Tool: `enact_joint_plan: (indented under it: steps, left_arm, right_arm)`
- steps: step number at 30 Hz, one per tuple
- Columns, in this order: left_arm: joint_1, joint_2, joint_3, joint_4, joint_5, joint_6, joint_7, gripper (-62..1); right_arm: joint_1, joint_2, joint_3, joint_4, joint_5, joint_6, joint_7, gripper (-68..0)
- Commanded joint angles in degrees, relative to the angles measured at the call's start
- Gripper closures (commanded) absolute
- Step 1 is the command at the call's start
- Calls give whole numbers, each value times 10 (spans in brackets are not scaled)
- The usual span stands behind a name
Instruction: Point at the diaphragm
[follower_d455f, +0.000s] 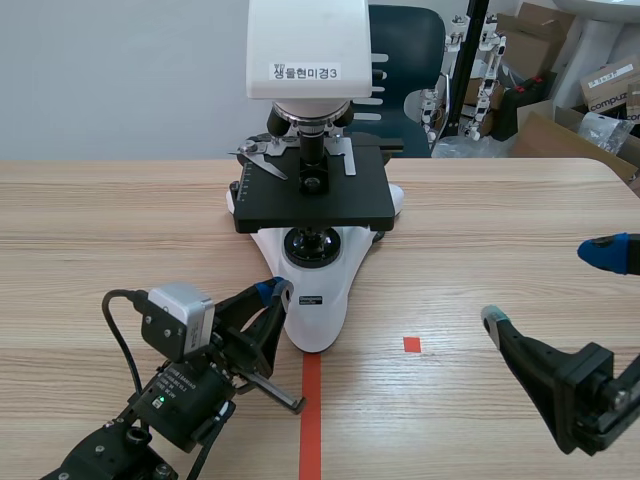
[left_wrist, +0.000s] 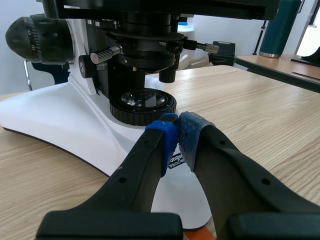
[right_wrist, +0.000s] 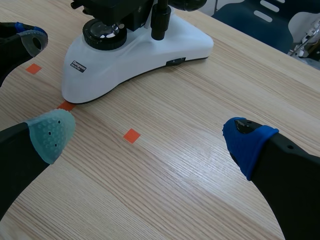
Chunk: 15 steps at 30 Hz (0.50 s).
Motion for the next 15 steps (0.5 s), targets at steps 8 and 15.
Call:
enact_joint_plan:
  steps: [8, 15]
  left_arm:
    - [-8, 0, -2, 8, -6, 9, -8, -42]
    - [-8, 0, -2, 8, -6, 9, -8, -42]
  right_arm:
    - [2, 6, 1, 9, 6, -4, 6, -679]
    - [2, 6, 1, 9, 6, -4, 6, -679]
